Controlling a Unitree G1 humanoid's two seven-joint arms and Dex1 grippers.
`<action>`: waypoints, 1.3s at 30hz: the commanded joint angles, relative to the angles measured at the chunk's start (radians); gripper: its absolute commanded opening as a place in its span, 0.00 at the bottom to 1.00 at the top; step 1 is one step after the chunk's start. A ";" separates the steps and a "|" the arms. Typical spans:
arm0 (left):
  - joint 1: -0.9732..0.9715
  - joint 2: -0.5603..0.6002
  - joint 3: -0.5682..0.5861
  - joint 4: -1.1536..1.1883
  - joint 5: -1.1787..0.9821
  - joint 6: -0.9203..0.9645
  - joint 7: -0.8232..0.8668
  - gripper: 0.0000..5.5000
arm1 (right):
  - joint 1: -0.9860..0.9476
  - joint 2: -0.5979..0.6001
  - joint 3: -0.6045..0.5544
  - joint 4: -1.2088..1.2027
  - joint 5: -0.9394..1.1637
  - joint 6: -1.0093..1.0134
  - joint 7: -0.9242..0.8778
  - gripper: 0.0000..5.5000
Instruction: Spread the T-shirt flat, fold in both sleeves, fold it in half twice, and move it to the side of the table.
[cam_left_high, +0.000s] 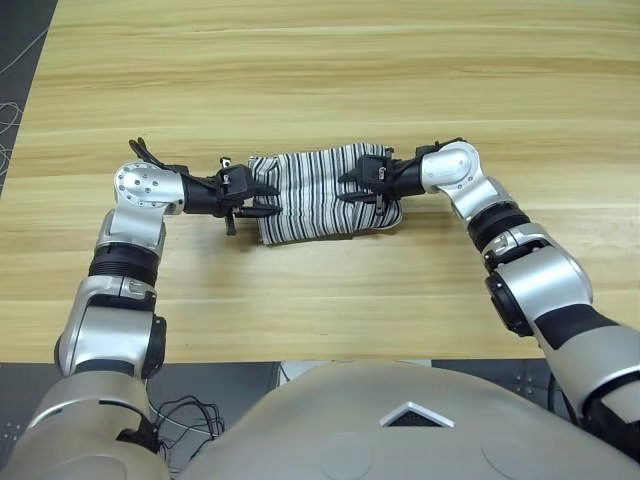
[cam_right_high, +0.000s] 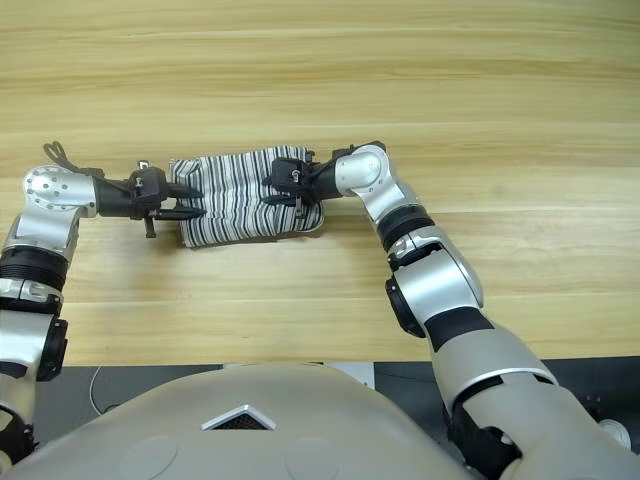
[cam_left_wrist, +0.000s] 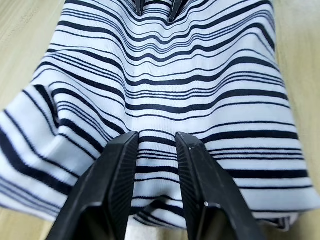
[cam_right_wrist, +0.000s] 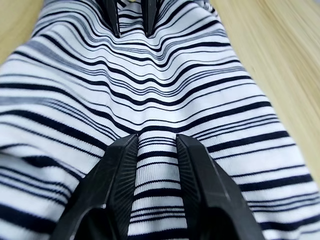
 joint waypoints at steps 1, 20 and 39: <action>0.035 0.019 0.093 -0.291 -0.207 0.164 -0.072 0.25 | 0.025 -0.024 -0.054 -0.097 0.072 0.042 0.091 0.25; 0.201 0.070 0.279 -0.699 -0.443 0.349 -0.018 0.25 | -0.096 0.133 0.092 0.169 -0.146 0.274 -0.229 0.25; -0.396 -0.458 0.448 0.478 -0.214 -0.150 0.983 0.25 | -0.040 -0.543 -0.208 0.038 -0.138 0.170 -0.948 0.25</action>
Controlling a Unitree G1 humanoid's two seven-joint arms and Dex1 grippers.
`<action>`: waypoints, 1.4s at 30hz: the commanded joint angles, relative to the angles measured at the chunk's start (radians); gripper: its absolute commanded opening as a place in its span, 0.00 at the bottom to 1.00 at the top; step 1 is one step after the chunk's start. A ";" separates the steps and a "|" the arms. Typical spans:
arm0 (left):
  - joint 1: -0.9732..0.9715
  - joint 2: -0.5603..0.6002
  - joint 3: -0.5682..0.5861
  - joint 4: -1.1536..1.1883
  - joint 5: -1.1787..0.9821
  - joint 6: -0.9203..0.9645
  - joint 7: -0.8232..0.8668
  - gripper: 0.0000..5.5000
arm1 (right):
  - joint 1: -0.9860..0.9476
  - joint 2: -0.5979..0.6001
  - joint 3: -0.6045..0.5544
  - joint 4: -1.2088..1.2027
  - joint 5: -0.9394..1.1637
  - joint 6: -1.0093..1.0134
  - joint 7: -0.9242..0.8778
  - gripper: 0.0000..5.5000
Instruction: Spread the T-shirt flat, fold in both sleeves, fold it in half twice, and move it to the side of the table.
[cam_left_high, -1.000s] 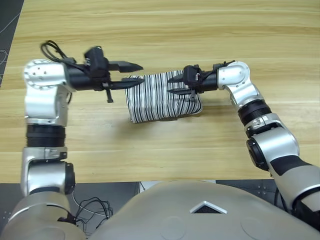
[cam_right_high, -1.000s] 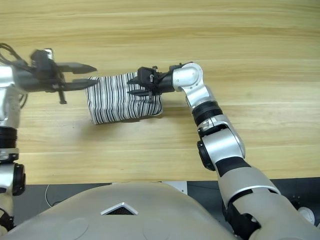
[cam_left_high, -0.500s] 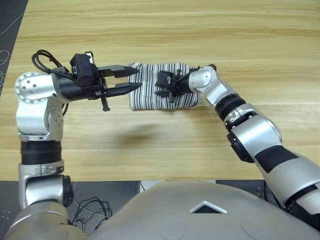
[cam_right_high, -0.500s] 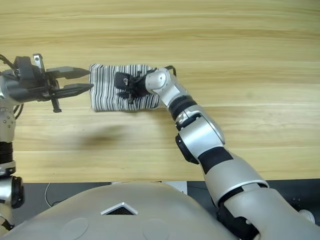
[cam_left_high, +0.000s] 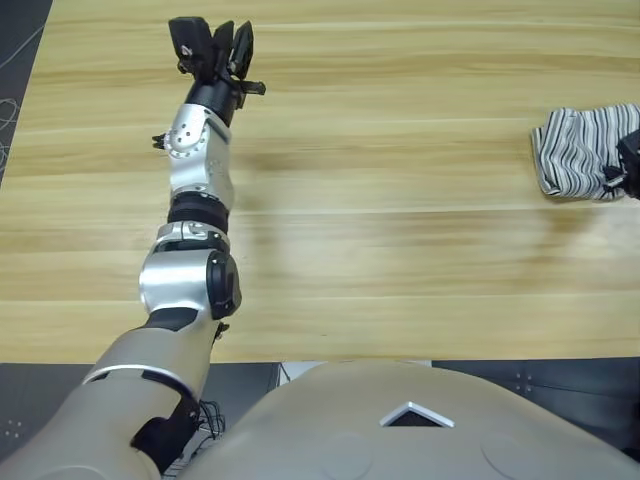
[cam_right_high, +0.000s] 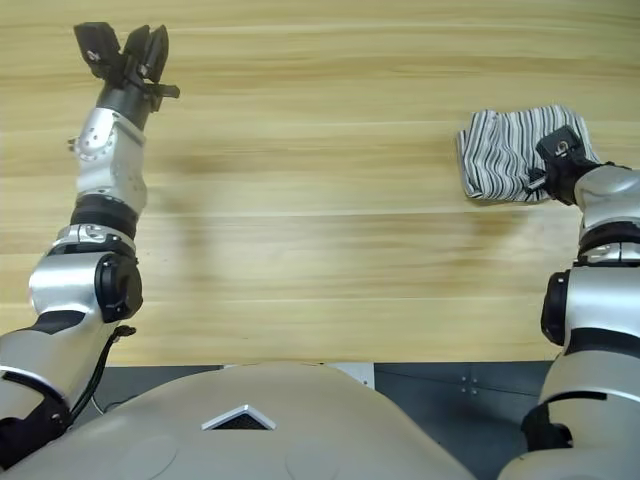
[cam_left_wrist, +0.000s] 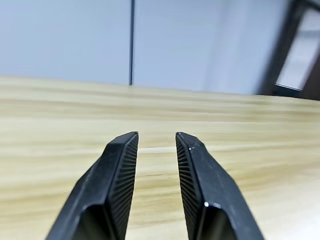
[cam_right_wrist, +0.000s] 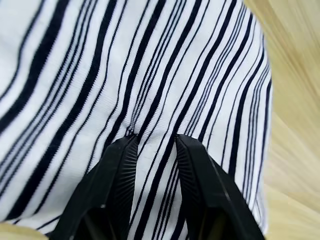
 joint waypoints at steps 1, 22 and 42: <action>-0.019 -0.037 0.048 0.043 0.001 -0.134 0.051 0.25 | -0.112 0.171 0.033 -0.269 -0.137 -0.225 -0.492 0.25; 0.067 -0.009 -0.008 0.071 0.187 -0.319 0.146 0.42 | 0.003 0.745 0.043 -0.091 -0.005 -0.534 -0.235 0.43; 0.051 -0.035 -0.100 0.103 0.316 -0.285 0.209 0.67 | -0.005 0.690 0.049 -0.093 -0.086 -0.584 -0.315 0.69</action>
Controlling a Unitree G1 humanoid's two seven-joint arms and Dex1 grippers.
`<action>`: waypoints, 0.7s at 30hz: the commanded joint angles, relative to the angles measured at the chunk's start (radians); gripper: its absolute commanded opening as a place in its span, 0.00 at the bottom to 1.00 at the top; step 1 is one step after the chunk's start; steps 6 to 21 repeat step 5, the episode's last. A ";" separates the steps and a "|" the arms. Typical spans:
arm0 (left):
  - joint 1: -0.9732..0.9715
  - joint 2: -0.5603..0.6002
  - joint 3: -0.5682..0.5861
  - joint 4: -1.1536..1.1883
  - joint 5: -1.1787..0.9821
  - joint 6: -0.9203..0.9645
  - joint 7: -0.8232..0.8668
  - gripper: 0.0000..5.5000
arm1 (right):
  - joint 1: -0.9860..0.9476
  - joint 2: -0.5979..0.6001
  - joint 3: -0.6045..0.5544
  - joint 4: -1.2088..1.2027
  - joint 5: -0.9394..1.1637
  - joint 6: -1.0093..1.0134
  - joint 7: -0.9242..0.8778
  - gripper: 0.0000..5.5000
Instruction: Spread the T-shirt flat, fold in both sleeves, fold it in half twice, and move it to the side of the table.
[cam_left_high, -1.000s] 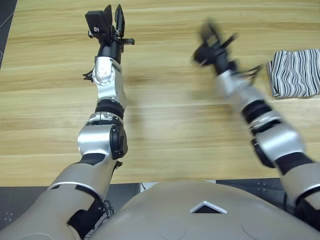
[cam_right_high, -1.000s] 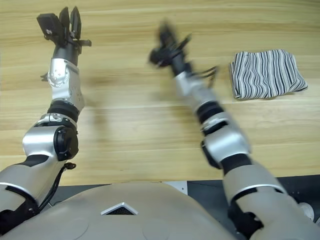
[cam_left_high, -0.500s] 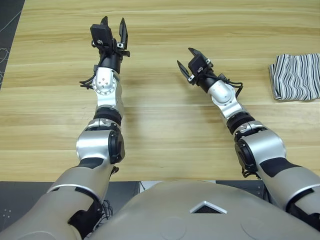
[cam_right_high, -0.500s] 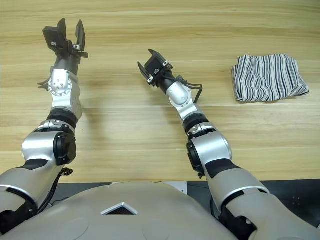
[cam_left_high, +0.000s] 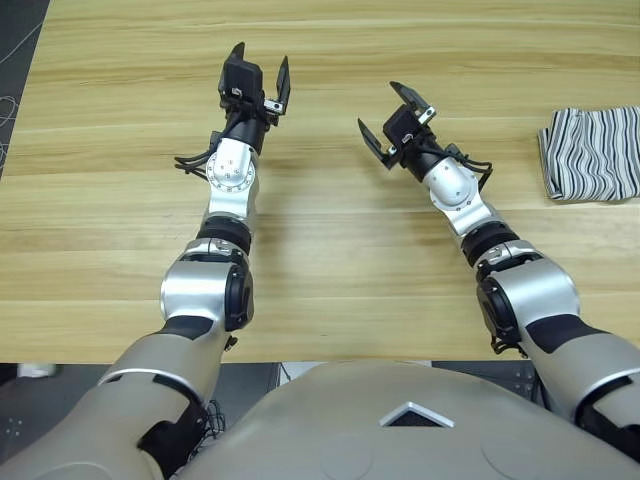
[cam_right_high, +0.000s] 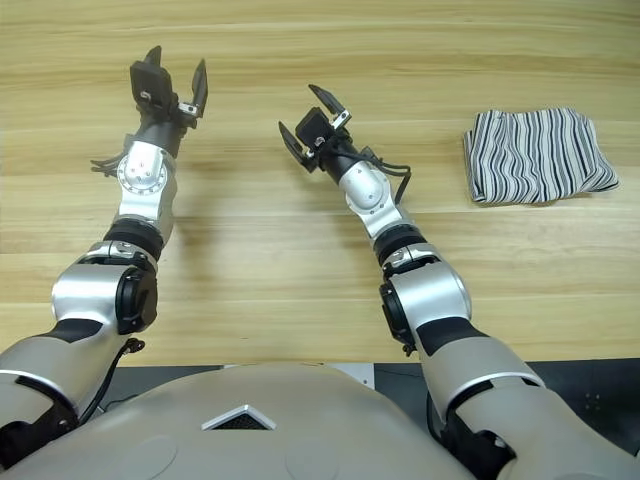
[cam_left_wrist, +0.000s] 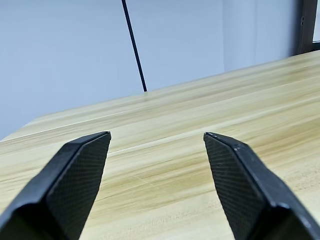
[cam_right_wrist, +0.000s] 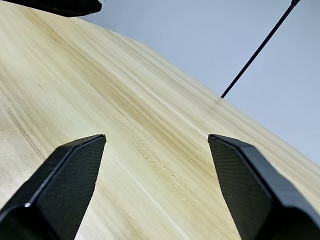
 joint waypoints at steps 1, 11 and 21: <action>-0.039 -0.003 0.004 0.022 0.001 0.021 0.006 0.67 | -0.008 -0.009 0.002 0.009 -0.017 -0.004 -0.019 0.69; -0.041 0.008 0.000 0.032 0.015 0.019 0.027 0.67 | -0.022 0.002 0.002 0.023 -0.015 0.005 -0.011 0.69; -0.041 0.008 0.000 0.032 0.015 0.019 0.027 0.67 | -0.022 0.002 0.002 0.023 -0.015 0.005 -0.011 0.69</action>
